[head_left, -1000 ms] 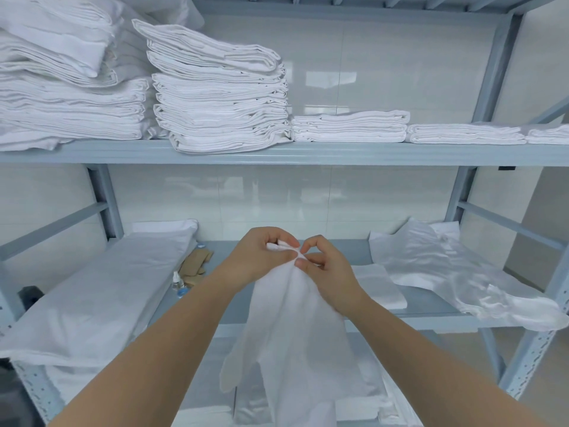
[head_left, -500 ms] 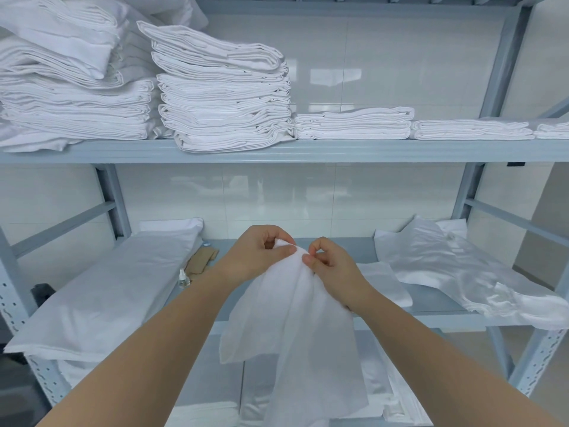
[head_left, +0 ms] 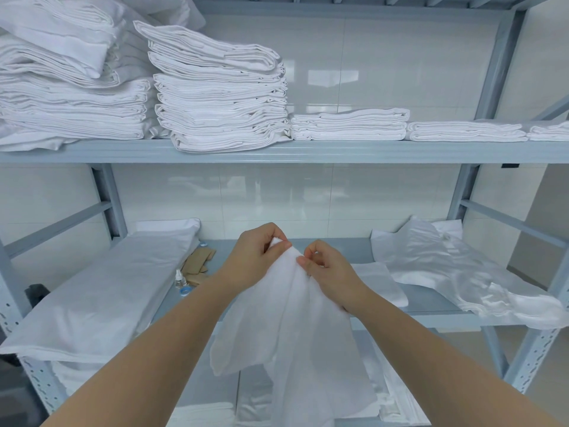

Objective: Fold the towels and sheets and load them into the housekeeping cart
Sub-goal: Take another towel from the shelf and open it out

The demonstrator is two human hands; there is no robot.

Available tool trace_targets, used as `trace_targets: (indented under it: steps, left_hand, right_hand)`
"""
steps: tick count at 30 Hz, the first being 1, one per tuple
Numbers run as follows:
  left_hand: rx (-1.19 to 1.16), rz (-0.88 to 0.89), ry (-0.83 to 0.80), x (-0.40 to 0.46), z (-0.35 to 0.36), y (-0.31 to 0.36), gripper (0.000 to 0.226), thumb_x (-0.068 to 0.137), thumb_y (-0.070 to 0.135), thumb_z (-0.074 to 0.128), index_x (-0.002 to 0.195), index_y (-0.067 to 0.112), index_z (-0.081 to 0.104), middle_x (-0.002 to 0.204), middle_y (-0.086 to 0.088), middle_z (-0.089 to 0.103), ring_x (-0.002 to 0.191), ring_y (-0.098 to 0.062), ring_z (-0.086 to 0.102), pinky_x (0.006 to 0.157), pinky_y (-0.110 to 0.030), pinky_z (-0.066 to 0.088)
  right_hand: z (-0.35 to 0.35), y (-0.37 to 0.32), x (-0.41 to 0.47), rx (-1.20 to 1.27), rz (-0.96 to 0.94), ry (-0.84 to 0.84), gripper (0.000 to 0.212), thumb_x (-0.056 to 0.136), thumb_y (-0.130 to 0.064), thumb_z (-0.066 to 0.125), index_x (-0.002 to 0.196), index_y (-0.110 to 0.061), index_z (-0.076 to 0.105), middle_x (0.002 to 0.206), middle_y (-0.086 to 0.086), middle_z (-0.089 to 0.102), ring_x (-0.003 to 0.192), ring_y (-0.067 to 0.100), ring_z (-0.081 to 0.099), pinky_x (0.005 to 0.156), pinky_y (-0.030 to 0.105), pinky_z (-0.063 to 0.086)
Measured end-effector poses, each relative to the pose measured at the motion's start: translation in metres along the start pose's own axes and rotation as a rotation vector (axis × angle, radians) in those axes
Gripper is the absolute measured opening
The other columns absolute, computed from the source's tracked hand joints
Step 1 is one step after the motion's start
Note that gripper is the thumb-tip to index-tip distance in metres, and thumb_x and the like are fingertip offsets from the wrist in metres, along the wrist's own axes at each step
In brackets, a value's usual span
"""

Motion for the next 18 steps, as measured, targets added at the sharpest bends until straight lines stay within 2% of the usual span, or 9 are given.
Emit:
trace_targets:
  steps: [2, 4, 6, 8, 11, 13, 15, 16, 18]
  left_hand:
    - [-0.064, -0.043, 0.059, 0.002, -0.004, -0.007, 0.008, 0.09, 0.01, 0.064, 0.082, 0.011, 0.063, 0.05, 0.013, 0.043, 0.048, -0.004, 0.036, 0.049, -0.013, 0.029]
    - [-0.145, -0.105, 0.106, 0.005, -0.007, -0.014, 0.008, 0.086, 0.008, 0.069, 0.08, 0.01, 0.063, 0.048, 0.016, 0.043, 0.048, -0.003, 0.035, 0.05, -0.013, 0.028]
    - [-0.224, -0.173, 0.159, 0.007, -0.01, -0.019, 0.014, 0.081, 0.008, 0.075, 0.078, 0.011, 0.062, 0.059, 0.01, 0.056, 0.052, -0.003, 0.043, 0.053, -0.014, 0.035]
    - [-0.296, -0.228, 0.205, 0.008, -0.01, -0.022, 0.018, 0.077, 0.008, 0.078, 0.073, 0.013, 0.061, 0.061, 0.003, 0.062, 0.052, -0.004, 0.049, 0.052, -0.013, 0.038]
    - [-0.345, -0.255, 0.211, 0.01, -0.009, -0.021, 0.019, 0.079, 0.007, 0.076, 0.07, 0.014, 0.061, 0.051, 0.014, 0.058, 0.047, 0.002, 0.048, 0.049, -0.01, 0.037]
    - [-0.404, -0.271, 0.188, 0.012, -0.007, -0.021, 0.015, 0.083, 0.005, 0.071, 0.075, 0.015, 0.064, 0.07, -0.007, 0.07, 0.063, -0.011, 0.058, 0.063, -0.022, 0.046]
    - [-0.432, -0.266, 0.148, 0.013, -0.005, -0.019, 0.015, 0.086, 0.002, 0.068, 0.081, 0.016, 0.068, 0.087, -0.023, 0.07, 0.075, -0.024, 0.06, 0.075, -0.035, 0.047]
    - [-0.43, -0.259, 0.124, 0.014, -0.003, -0.018, 0.016, 0.086, 0.002, 0.067, 0.084, 0.017, 0.069, 0.088, -0.023, 0.07, 0.076, -0.025, 0.061, 0.076, -0.037, 0.047]
    - [-0.424, -0.237, 0.083, 0.014, 0.001, -0.014, 0.016, 0.085, 0.003, 0.069, 0.085, 0.018, 0.071, 0.084, -0.027, 0.069, 0.072, -0.025, 0.06, 0.074, -0.037, 0.048]
  right_hand:
    - [-0.006, 0.001, 0.001, 0.006, 0.001, 0.001, 0.008, 0.093, -0.019, 0.06, 0.089, -0.024, 0.055, 0.091, -0.007, 0.063, 0.081, 0.007, 0.054, 0.066, 0.02, 0.037]
    - [-0.014, 0.001, 0.001, 0.081, 0.003, -0.025, 0.012, 0.092, -0.013, 0.06, 0.096, -0.024, 0.058, 0.094, -0.006, 0.064, 0.081, 0.011, 0.054, 0.063, 0.022, 0.038]
    - [-0.022, 0.0, 0.001, 0.196, 0.007, -0.05, 0.013, 0.093, -0.009, 0.059, 0.096, -0.021, 0.062, 0.094, -0.003, 0.065, 0.078, 0.014, 0.054, 0.063, 0.026, 0.038]
    - [-0.027, -0.002, 0.002, 0.351, 0.017, -0.093, 0.016, 0.094, -0.001, 0.054, 0.092, -0.012, 0.066, 0.091, 0.003, 0.068, 0.078, 0.015, 0.058, 0.067, 0.025, 0.043]
    - [-0.033, -0.002, 0.004, 0.623, 0.036, -0.174, 0.024, 0.089, 0.015, 0.044, 0.097, 0.005, 0.064, 0.093, 0.014, 0.069, 0.087, 0.021, 0.066, 0.076, 0.024, 0.054]
    - [-0.034, -0.003, 0.004, 0.67, 0.013, -0.216, 0.025, 0.086, 0.016, 0.051, 0.105, 0.006, 0.064, 0.099, 0.019, 0.069, 0.096, 0.026, 0.068, 0.087, 0.027, 0.053]
    - [-0.034, -0.004, 0.003, 0.555, -0.032, -0.199, 0.025, 0.083, 0.009, 0.062, 0.102, -0.004, 0.07, 0.1, 0.017, 0.07, 0.101, 0.028, 0.067, 0.096, 0.029, 0.05]
    - [-0.034, -0.005, 0.003, 0.5, -0.057, -0.165, 0.022, 0.082, 0.006, 0.065, 0.096, -0.009, 0.074, 0.097, 0.015, 0.071, 0.099, 0.028, 0.067, 0.095, 0.03, 0.051]
    - [-0.032, -0.007, 0.005, 0.44, -0.094, -0.083, 0.021, 0.083, 0.004, 0.066, 0.081, -0.014, 0.077, 0.083, 0.009, 0.073, 0.082, 0.023, 0.071, 0.08, 0.027, 0.056]
Point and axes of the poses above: each hand's wrist, its own x-axis towards the middle knuckle, its own z-axis out of the palm, y = z × x, the point moved 4 cm from there along x, towards the middle knuckle
